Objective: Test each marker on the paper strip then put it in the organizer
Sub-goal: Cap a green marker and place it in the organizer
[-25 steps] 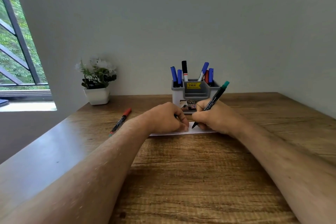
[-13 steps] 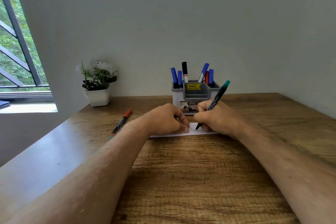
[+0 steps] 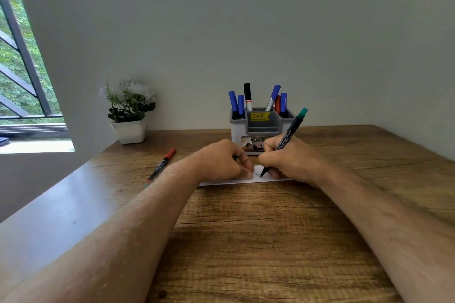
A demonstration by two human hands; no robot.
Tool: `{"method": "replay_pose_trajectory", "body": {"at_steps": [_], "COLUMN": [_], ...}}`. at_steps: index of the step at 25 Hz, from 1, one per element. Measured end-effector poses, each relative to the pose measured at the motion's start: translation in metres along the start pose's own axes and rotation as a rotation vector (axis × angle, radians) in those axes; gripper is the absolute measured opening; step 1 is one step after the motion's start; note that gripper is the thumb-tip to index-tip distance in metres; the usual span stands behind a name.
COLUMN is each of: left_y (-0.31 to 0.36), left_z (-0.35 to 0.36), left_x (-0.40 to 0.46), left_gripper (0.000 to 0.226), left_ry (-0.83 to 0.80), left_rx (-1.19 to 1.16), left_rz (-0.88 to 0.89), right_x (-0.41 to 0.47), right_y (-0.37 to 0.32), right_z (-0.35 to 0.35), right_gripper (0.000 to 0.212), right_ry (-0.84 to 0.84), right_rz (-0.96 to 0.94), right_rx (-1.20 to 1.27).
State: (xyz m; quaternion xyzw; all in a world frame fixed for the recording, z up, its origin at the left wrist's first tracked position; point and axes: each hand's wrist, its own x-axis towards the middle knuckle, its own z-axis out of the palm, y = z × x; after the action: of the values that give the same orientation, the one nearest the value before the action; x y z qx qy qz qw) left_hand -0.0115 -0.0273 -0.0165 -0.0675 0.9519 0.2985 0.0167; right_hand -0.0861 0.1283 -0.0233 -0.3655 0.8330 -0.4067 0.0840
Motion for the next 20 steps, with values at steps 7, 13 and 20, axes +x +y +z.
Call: {"method": "replay_pose_trajectory", "body": {"at_steps": [7,13,20], "left_y": [0.003,0.007,0.011], "left_z": [0.0,-0.002,-0.006], "left_x": [-0.002,-0.006,-0.01], "left_gripper": [0.008,0.014,0.043], "left_ry": [0.006,0.132,0.368], "left_rx": [0.018,0.027,-0.868], "left_rz": [0.005,0.033,-0.034], "right_x": [0.003,0.003,0.002], "right_y": [0.001,0.005,-0.002], "right_z": [0.002,0.001,-0.009], "right_gripper": [0.022,0.021,0.015], "right_ry": [0.113,0.221,0.175], "right_rz": [0.024,0.053,-0.023], "right_rx": [-0.061,0.072,0.667]}}
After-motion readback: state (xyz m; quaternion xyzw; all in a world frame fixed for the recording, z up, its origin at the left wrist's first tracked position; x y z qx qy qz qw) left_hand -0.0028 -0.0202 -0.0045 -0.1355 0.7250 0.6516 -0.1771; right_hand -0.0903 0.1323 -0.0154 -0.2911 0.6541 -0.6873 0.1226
